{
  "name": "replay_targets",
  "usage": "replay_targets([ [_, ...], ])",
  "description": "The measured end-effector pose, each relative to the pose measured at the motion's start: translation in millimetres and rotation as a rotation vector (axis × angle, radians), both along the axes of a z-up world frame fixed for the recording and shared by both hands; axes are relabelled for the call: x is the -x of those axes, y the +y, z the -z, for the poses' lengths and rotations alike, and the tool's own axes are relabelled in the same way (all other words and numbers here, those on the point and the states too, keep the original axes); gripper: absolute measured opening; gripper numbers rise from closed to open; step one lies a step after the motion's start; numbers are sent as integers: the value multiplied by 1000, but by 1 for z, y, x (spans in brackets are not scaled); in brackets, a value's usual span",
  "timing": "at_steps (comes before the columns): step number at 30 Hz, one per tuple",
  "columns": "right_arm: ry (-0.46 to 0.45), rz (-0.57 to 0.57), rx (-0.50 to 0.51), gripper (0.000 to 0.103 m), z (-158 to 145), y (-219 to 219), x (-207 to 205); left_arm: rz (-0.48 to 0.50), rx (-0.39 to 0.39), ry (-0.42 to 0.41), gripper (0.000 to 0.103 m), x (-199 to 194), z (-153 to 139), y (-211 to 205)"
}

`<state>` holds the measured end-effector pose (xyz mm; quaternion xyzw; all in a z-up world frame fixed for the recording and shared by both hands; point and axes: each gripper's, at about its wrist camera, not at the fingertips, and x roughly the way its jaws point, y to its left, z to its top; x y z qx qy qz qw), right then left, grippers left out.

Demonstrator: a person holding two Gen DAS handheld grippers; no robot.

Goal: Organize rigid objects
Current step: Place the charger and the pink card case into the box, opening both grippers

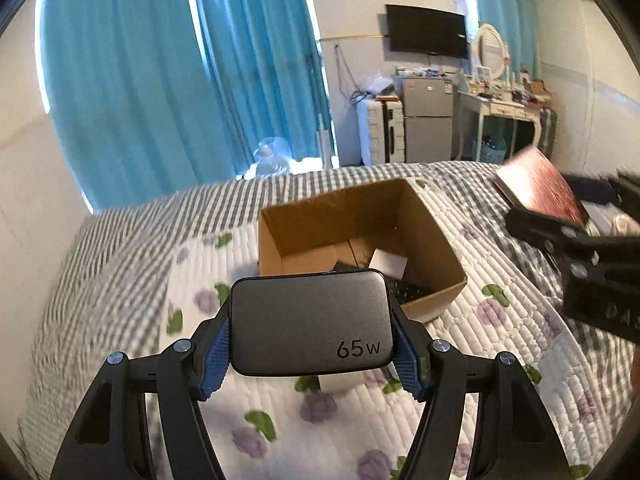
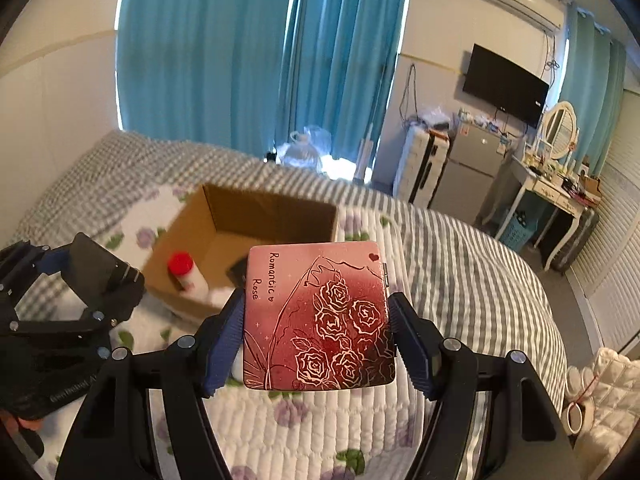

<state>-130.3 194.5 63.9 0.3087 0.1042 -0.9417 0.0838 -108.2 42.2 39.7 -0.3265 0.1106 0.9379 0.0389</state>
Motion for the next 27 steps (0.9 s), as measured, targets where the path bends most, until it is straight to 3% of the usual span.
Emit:
replay_targets([
  [6, 33, -23, 25, 70, -12, -9, 33, 25, -19, -31, 69, 34, 0, -1],
  [12, 33, -34, 28, 70, -6, -13, 73, 3, -31, -44, 69, 90, 16, 0],
  [18, 11, -40, 42, 70, 20, -11, 115, -33, -60, -92, 69, 145, 44, 0],
  [27, -28, -51, 44, 70, 62, -6, 153, -59, -47, -147, 69, 177, 83, 0],
])
